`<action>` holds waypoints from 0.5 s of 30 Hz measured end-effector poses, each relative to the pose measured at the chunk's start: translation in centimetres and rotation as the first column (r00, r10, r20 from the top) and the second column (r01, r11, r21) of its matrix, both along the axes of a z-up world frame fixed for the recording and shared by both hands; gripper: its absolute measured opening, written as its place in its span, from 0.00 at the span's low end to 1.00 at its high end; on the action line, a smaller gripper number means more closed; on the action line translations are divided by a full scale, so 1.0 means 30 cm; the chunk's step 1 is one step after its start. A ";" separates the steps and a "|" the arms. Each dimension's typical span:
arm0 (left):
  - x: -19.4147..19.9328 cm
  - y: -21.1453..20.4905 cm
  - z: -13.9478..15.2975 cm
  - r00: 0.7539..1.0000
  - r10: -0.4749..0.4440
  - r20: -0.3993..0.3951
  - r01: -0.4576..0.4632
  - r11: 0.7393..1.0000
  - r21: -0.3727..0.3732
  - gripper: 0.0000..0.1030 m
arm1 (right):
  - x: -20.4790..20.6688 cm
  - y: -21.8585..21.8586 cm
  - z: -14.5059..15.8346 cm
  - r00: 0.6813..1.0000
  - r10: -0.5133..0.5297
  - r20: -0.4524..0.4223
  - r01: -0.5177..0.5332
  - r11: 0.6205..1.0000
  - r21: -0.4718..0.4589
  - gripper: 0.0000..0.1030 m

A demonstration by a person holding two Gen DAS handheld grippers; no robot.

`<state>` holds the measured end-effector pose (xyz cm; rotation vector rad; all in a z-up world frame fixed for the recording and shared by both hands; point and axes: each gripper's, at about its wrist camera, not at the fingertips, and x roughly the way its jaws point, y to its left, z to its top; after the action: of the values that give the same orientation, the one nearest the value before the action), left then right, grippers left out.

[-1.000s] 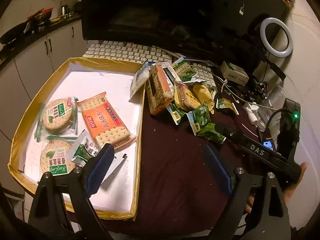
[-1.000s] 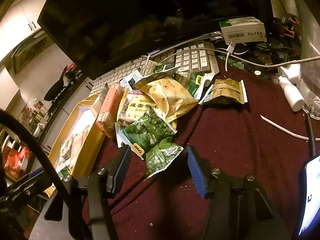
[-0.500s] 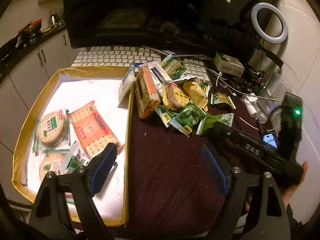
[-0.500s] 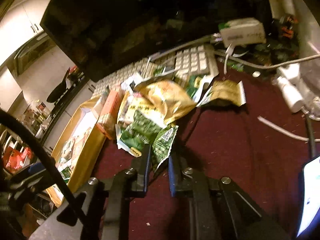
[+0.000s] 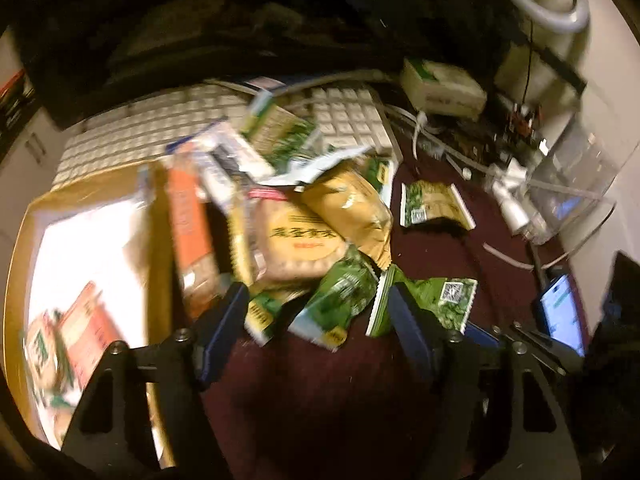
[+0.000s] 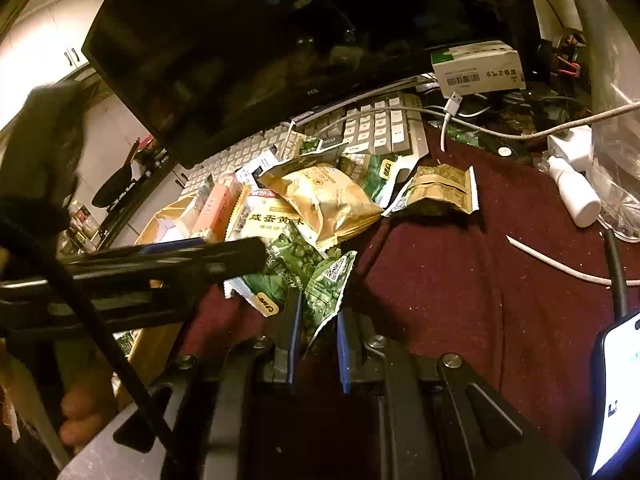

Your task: Organize snacks

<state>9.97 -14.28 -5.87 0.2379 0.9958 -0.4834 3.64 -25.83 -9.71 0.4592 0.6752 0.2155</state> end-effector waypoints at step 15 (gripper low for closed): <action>-0.088 0.117 -0.011 0.997 0.043 -0.063 -0.050 0.994 -0.101 0.12 | 0.003 0.004 -0.001 0.999 0.034 0.018 -0.034 0.999 0.027 0.14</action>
<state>7.34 -10.77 -6.20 0.1081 1.0299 -0.5003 3.73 -25.71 -9.74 0.4715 0.6637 0.2608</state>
